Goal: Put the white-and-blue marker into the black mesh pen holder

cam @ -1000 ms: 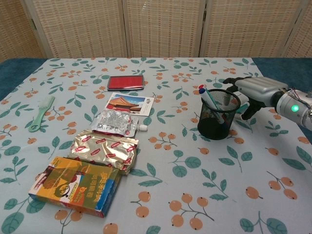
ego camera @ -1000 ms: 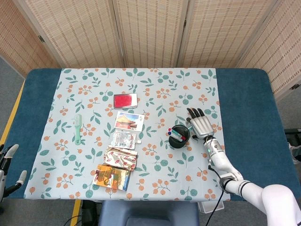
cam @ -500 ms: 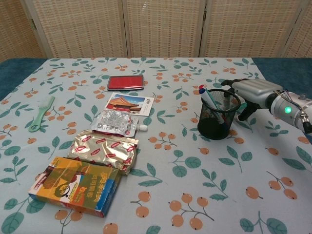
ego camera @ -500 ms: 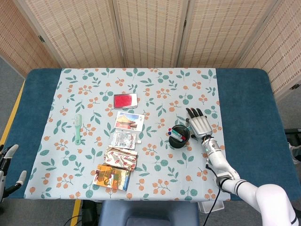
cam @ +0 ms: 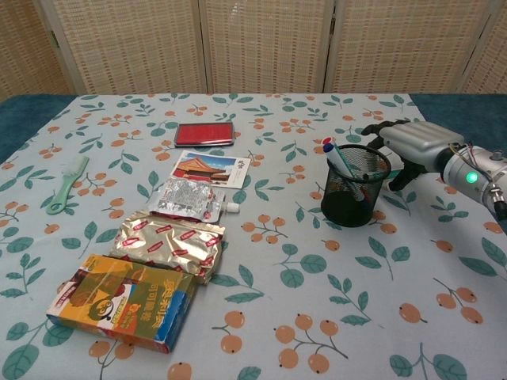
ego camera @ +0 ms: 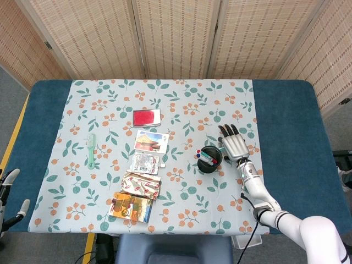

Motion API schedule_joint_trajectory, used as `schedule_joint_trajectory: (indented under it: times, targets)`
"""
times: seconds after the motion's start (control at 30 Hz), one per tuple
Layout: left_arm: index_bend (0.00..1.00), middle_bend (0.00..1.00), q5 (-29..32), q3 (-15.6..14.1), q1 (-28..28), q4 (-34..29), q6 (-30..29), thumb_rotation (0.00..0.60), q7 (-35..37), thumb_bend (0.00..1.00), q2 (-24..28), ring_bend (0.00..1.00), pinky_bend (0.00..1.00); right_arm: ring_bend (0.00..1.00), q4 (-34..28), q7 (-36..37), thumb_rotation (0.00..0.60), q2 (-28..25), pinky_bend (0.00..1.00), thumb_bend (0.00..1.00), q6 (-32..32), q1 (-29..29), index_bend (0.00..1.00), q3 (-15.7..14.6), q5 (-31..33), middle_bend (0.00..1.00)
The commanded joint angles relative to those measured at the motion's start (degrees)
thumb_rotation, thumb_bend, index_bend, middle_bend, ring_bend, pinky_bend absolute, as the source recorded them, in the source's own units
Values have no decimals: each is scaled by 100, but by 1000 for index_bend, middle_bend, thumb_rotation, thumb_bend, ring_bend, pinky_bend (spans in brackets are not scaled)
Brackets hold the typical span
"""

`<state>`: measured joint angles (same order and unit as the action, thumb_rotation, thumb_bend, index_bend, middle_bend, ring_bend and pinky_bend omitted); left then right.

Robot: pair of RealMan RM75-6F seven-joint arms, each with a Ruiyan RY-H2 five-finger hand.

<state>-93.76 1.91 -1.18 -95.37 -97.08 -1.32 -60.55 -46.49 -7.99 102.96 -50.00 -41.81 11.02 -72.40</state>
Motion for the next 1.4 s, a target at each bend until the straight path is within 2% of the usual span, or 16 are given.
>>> schedule_joint_trajectory:
  times: [0.03,0.17,0.37,0.6,0.7,0.87,1.13,1.4]
  targets:
    - [51,164,12,6,2,7,5,600,-3,403,-2,44,263,0,-543,112,600,-370,0,388,-366,151,610,66,-91,59]
    - [51,163,32,15,13,5,28,600,-48,403,-21,43,263,0,-1782,400,600,-1117,0,388,-915,423,611,258,-149,65]
    - [51,163,6,-8,58,-14,123,600,-199,402,-88,43,263,0,-3592,732,600,-2095,0,388,-1258,747,618,551,12,76]
    - [51,163,10,-16,79,-26,171,600,-257,403,-112,43,263,0,-4849,1102,600,-2470,0,388,-1418,908,619,715,157,77]
    - [51,163,10,-14,70,-27,148,600,-230,403,-100,43,263,0,-5073,1226,600,-2412,0,388,-1479,913,619,771,235,77]
    - [51,164,10,-10,58,-26,116,600,-197,402,-82,43,263,0,-5121,1261,600,-2063,0,388,-1566,899,619,668,271,77]
    - [52,163,-40,-38,48,-37,100,600,-195,403,-71,43,263,0,-4672,1746,600,-1460,0,388,-1431,808,619,534,228,70]
    - [58,164,-15,-20,20,-37,38,600,-109,403,-29,43,263,0,-4233,1791,600,-1147,0,374,-1431,793,609,334,30,56]
